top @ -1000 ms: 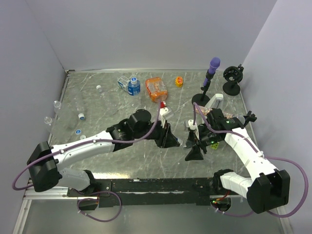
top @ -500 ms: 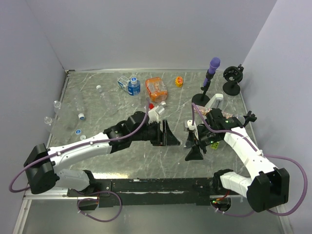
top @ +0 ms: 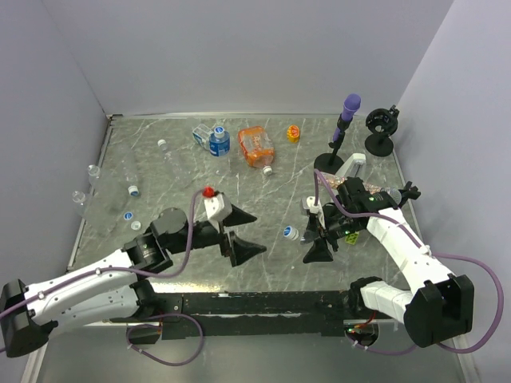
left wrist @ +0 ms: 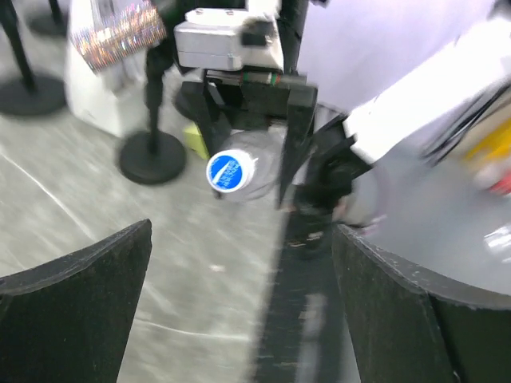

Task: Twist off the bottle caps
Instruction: Unscrew the bottle cap from the plastic bottle.

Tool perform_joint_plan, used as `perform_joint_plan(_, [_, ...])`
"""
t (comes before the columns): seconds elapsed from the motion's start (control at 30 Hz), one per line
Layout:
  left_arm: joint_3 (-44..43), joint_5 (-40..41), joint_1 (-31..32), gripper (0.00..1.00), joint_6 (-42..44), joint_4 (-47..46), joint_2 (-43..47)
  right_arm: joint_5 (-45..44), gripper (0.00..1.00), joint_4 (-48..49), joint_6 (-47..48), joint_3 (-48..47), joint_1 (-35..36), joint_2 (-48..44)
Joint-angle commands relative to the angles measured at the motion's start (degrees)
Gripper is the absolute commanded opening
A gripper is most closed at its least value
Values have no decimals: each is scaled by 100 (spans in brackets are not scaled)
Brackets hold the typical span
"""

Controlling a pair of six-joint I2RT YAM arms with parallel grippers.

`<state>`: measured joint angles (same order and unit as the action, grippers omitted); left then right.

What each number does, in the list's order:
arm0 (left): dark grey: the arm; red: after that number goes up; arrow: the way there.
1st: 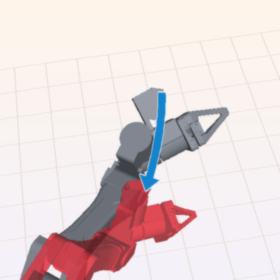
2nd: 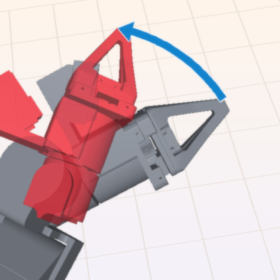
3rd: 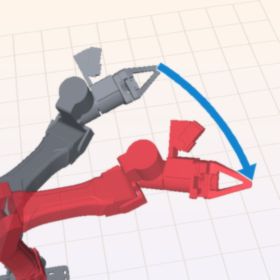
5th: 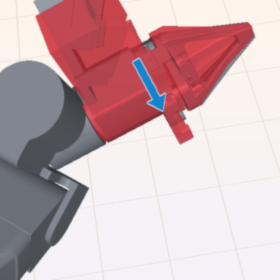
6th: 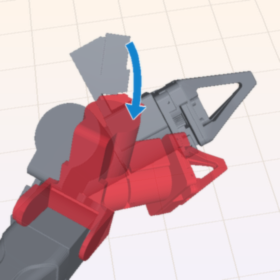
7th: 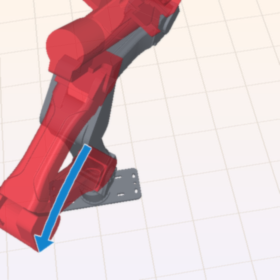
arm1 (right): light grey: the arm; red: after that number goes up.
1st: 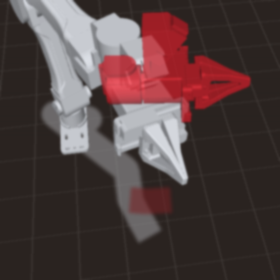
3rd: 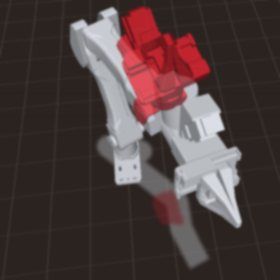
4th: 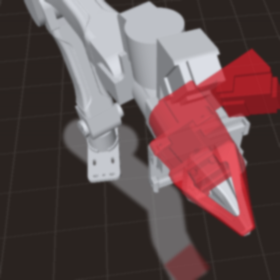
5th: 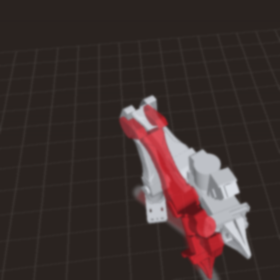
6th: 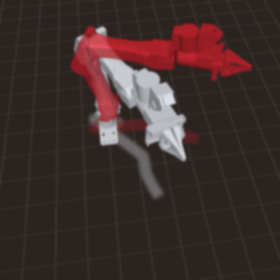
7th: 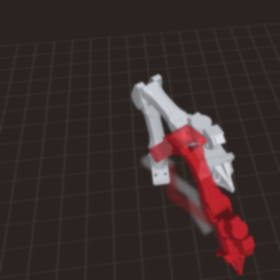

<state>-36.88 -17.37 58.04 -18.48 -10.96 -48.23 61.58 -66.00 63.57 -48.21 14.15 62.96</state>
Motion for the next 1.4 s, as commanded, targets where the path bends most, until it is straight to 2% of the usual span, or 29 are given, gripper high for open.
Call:
perform_joint_plan(0.0, [192,-494,-21,96,2407,-1023,-317,196,10,122,235,66,-9,-38])
perform_joint_plan(0.1, [-729,-1118,-38,99,3120,-137,-1151,196,10,122,243,74,-9,-38])
perform_joint_plan(0.2, [-1285,-1620,-38,92,3429,191,-1794,196,10,87,270,66,-9,-21])
perform_joint_plan(0.3, [-1427,-1761,-47,89,3482,59,-2085,170,10,113,261,74,-9,-55])
perform_joint_plan(0.4, [-1593,-1945,-74,82,3491,85,-2357,152,10,122,243,75,-18,-73])
perform_joint_plan(0.67, [-2077,-2324,-109,58,3614,612,-2859,170,10,105,252,66,-9,-99])
perform_joint_plan(0.83, [-2174,-2412,-135,54,3623,806,-2982,161,10,96,252,66,-18,-91])
perform_joint_plan(0.97, [-2174,-2517,-179,40,3562,859,-2982,161,10,96,252,57,-18,-82])
perform_joint_plan(1.07, [-2183,-2666,-223,23,3264,780,-2956,161,10,105,252,66,-18,-82])
perform_joint_plan(1.13, [-2174,-2728,-267,18,2808,631,-2921,152,10,96,243,57,-18,-73])
perform_joint_plan(1.17, [-2174,-2746,-276,14,2475,552,-2920,144,10,113,243,66,-18,-65])
perform_joint_plan(1.27, [-2235,-2676,-293,10,1228,411,-2947,144,10,122,226,66,-18,-64])
perform_joint_plan(1.37, [-2332,-2316,-293,6,-178,480,-3026,135,10,122,235,66,-18,-56])
